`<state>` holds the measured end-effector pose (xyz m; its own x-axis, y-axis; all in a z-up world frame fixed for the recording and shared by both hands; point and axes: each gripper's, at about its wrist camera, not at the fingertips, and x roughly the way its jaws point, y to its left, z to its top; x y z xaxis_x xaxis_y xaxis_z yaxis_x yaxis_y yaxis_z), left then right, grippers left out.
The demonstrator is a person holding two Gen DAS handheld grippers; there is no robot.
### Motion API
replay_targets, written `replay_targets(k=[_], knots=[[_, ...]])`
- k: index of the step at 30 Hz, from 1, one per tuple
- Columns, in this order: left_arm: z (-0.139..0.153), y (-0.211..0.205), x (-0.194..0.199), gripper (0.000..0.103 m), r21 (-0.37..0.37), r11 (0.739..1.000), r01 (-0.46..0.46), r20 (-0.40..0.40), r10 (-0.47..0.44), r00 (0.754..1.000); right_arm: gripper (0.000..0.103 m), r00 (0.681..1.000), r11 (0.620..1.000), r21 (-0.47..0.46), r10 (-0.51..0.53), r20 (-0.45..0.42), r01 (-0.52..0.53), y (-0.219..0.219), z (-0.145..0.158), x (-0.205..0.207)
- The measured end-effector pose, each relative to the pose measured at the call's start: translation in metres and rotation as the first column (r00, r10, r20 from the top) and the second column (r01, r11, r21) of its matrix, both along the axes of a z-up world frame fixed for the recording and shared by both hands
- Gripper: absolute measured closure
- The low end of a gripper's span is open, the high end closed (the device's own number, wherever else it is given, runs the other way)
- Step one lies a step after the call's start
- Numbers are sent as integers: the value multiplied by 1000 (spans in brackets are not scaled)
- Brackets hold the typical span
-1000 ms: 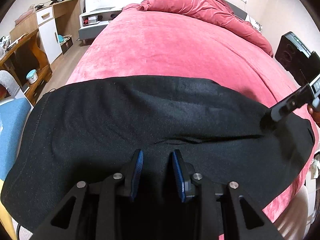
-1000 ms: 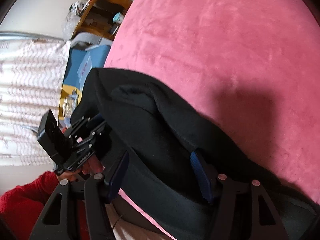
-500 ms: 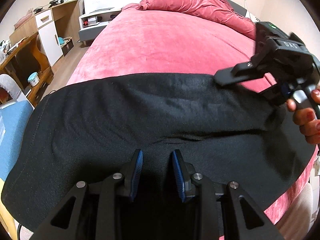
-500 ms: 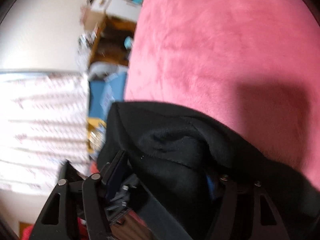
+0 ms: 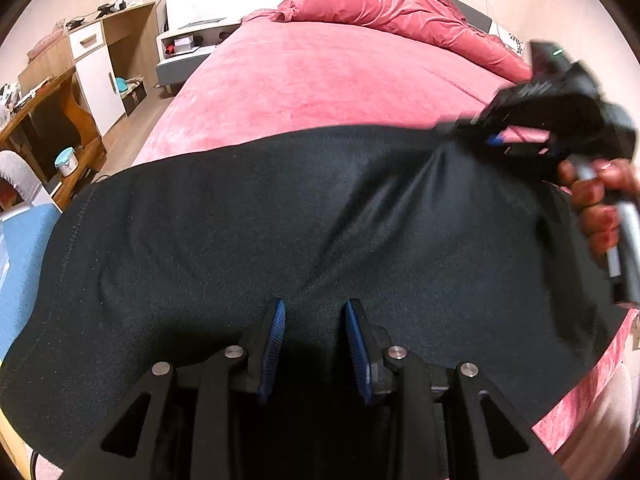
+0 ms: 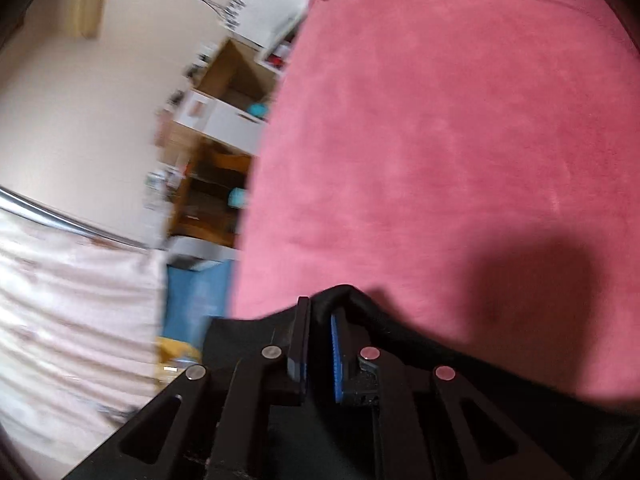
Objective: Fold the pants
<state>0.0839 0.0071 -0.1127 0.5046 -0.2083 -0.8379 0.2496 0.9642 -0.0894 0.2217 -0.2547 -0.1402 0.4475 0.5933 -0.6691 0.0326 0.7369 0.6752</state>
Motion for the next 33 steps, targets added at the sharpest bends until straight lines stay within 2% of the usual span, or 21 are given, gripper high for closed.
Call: replay_targets(k=[3, 4, 6, 8, 10, 13, 15, 17, 19, 20, 21, 22, 24, 26, 28, 33], knots=[[6, 3, -2, 71, -8, 1000, 2, -8, -2, 1000, 93, 999, 999, 20, -36, 20, 35, -4, 3, -1], [10, 7, -3, 71, -30, 1000, -6, -15, 6, 1000, 88, 998, 998, 6, -56, 36, 56, -5, 11, -5], [18, 23, -8, 71, -84, 996, -39, -15, 38, 999, 48, 990, 989, -86, -117, 75, 123, -9, 31, -23], [23, 37, -11, 71, -83, 994, -77, -6, 77, 997, 48, 979, 981, -140, -108, 170, 132, -16, 53, -46], [26, 54, -14, 71, -81, 992, -99, 9, 100, 995, 48, 974, 975, -200, -48, 221, 94, -14, 67, -69], [26, 67, -17, 71, -52, 992, -113, 17, 114, 993, 54, 976, 978, -208, 23, 217, 24, -7, 68, -95], [26, 66, -20, 71, -50, 992, -117, 23, 119, 993, 62, 982, 976, -219, 48, 180, -8, -4, 54, -107], [25, 57, -22, 71, -13, 995, -103, 25, 103, 994, 68, 988, 963, -271, 47, 149, -5, -2, 35, -108], [21, 50, -21, 71, 32, 995, -94, 28, 93, 995, 74, 992, 958, -283, -15, 127, 51, -17, 21, -111], [20, 50, -21, 71, 37, 995, -96, 24, 96, 995, 79, 989, 969, -228, -68, 129, 96, -30, 19, -113], [21, 49, -22, 71, 36, 995, -98, 21, 98, 995, 79, 984, 975, -176, -108, 140, 132, -41, 21, -118], [23, 45, -20, 71, 31, 995, -95, 22, 95, 995, 79, 975, 978, -116, -153, 160, 172, -54, 27, -126], [30, 41, -22, 71, 5, 997, -78, 30, 78, 997, 67, 950, 969, -28, -235, 205, 245, -83, 40, -148], [33, 35, -24, 71, -17, 998, -56, 37, 57, 998, 60, 925, 948, -24, -304, 229, 317, -115, 53, -178], [34, 19, -24, 71, -20, 1000, -25, 38, 25, 999, 60, 900, 921, -50, -366, 236, 387, -145, 61, -204], [30, -26, -23, 71, -7, 998, 68, 16, -68, 998, 55, 816, 811, -125, -546, 189, 572, -242, 61, -282]])
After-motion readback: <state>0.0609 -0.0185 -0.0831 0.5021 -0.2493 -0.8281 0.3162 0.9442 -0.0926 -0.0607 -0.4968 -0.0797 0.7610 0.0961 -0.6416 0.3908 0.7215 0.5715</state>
